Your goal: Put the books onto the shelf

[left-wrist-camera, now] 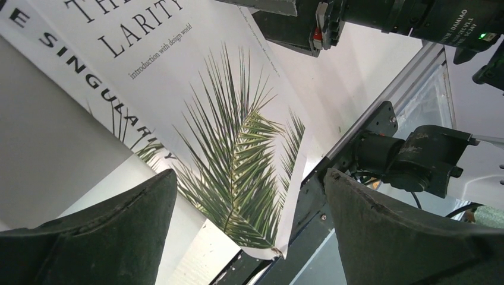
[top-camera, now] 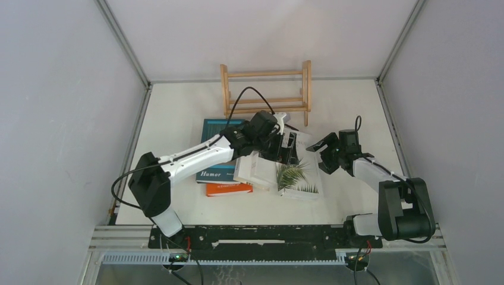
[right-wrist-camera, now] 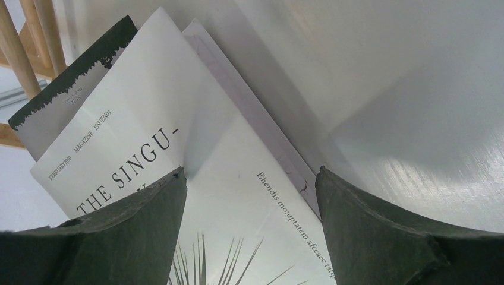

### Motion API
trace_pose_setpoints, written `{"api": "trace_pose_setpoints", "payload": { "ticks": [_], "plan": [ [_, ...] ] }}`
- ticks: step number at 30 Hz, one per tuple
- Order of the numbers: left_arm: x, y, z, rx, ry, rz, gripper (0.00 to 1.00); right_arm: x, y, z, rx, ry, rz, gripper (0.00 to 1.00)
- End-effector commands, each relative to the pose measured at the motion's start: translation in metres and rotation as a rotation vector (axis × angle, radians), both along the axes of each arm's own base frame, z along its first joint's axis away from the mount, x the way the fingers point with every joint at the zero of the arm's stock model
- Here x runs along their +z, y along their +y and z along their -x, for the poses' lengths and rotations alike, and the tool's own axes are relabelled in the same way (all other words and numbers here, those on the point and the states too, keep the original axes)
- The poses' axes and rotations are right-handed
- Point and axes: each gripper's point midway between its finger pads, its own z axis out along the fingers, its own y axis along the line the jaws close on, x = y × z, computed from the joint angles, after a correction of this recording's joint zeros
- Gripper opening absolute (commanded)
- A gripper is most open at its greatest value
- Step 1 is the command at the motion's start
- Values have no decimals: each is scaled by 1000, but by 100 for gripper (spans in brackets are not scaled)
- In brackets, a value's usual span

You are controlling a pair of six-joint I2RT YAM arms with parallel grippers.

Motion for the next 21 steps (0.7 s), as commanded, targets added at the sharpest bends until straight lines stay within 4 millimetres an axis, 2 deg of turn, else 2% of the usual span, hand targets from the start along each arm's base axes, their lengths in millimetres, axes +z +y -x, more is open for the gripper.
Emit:
{"api": "trace_pose_setpoints", "payload": {
  "ticks": [1, 8, 14, 21],
  "plan": [
    [25, 14, 1, 45, -40, 19, 97, 20, 8, -17, 12, -68, -31, 86],
    [29, 30, 15, 91, -38, 10, 98, 20, 9, -16, 21, -66, -34, 86],
    [16, 44, 46, 118, -7, -4, 98, 21, 9, -16, 27, -70, -37, 86],
    [-1, 50, 60, 228, 50, 63, 100, 20, 9, -14, 41, -67, -31, 86]
  ]
}}
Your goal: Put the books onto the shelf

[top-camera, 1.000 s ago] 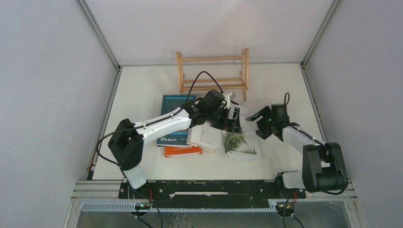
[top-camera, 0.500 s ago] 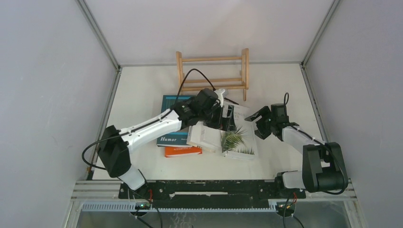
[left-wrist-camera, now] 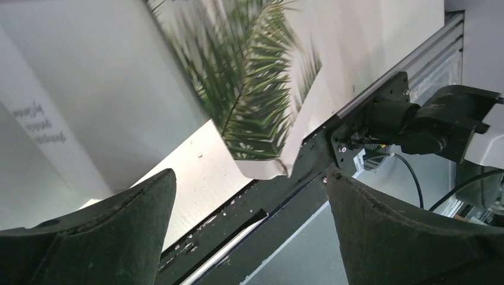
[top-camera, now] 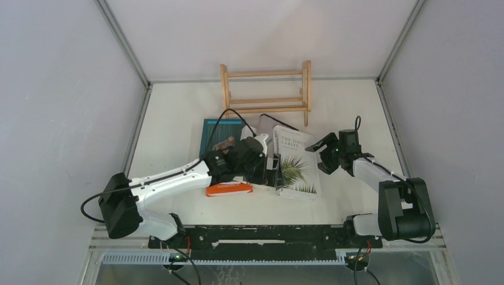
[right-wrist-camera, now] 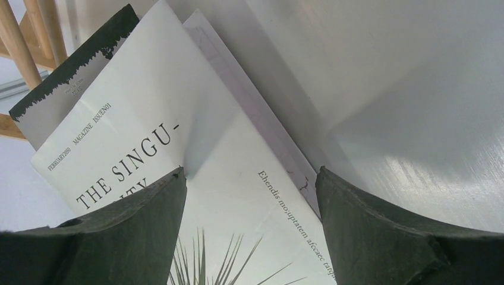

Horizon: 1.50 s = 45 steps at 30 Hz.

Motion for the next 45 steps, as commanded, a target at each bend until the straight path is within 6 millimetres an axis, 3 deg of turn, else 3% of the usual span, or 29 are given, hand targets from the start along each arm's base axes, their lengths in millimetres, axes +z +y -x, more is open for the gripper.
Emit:
{"api": "trace_pose_setpoints", "payload": {
  "ticks": [1, 14, 25, 35, 45],
  "plan": [
    [7, -3, -4, 129, 4, 108, 100, 18, 4, -16, 22, -69, -7, 86],
    [4, -26, 1, 269, 55, 287, 100, 17, 1, -10, 50, -63, -1, 87],
    [3, -45, 15, 281, 90, 284, 100, 18, -5, -6, 55, -68, -8, 87],
    [-2, -34, 24, 359, 61, 207, 100, 18, -5, -7, 74, -74, -21, 87],
    [-6, -35, 11, 485, 44, 277, 100, 13, -5, -5, 104, -68, -22, 86]
  ]
}}
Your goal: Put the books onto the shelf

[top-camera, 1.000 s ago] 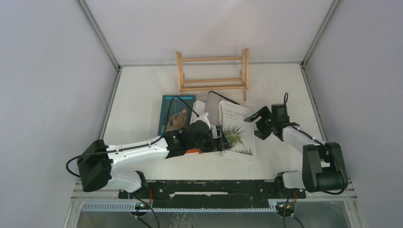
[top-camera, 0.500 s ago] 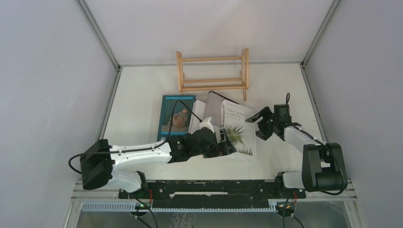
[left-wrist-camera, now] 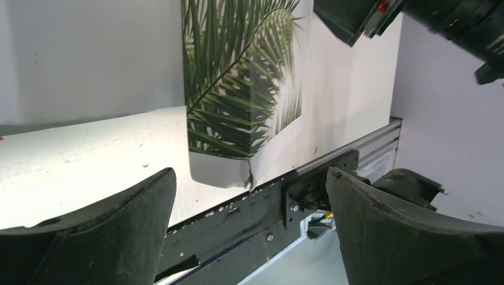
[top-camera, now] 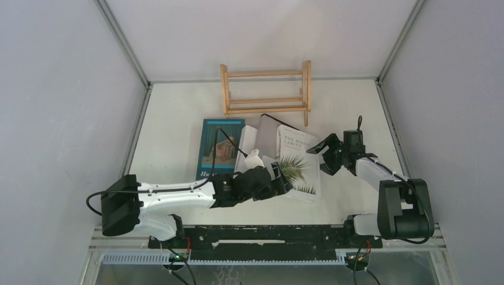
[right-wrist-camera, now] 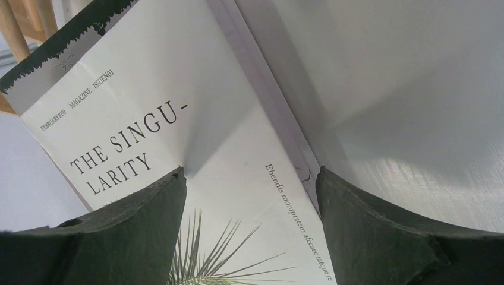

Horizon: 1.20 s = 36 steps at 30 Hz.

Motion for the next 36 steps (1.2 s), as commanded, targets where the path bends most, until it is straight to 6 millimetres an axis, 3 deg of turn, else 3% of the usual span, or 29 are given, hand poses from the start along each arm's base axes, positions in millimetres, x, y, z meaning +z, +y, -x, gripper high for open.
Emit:
{"api": "trace_pose_setpoints", "payload": {
  "ticks": [1, 8, 17, 30, 36],
  "plan": [
    [26, -15, -16, 97, -52, 129, 100, 12, 1, -11, 34, -61, -6, 87],
    [18, -33, -12, 90, -36, 134, 100, 13, 0, -9, 52, -67, -12, 86],
    [6, -30, -7, 119, -14, 107, 100, 11, -8, -9, 49, -63, -10, 86],
    [-7, -37, -10, 124, -19, 100, 100, 0, 3, -7, 125, -47, -64, 84],
    [-4, -41, -13, 129, -34, 136, 100, -1, 18, -1, 217, -46, -115, 82]
  ]
}}
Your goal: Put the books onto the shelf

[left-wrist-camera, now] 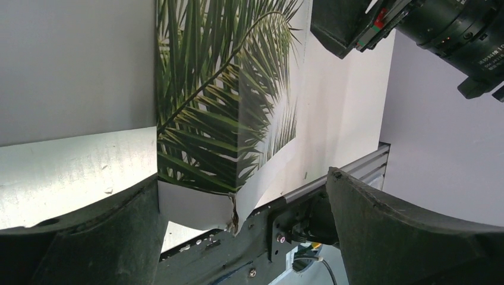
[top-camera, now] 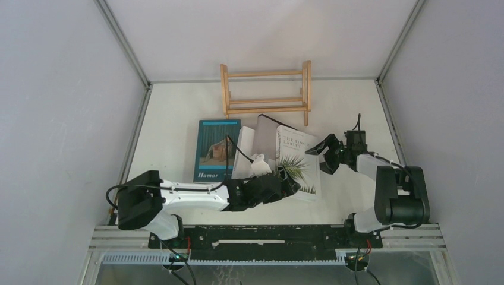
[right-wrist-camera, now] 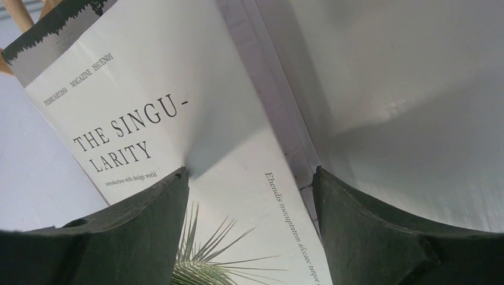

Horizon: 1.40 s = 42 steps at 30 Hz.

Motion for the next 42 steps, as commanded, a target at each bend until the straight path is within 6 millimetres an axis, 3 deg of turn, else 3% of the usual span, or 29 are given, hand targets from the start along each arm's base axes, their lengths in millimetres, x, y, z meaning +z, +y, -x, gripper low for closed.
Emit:
{"api": "trace_pose_setpoints", "payload": {
  "ticks": [1, 9, 19, 42],
  "plan": [
    [18, -10, -6, 19, -39, 71, 100, 6, 14, 0, 113, -41, -18, 82],
    [24, -14, -6, -8, -75, 79, 98, 13, 15, 6, 138, -57, -16, 81],
    [42, -26, -1, -71, -123, 104, 87, 17, 16, 13, 157, -62, -14, 81],
    [88, -30, -1, -115, -192, 56, 82, 19, 23, 25, 188, -65, -26, 81]
  ]
}}
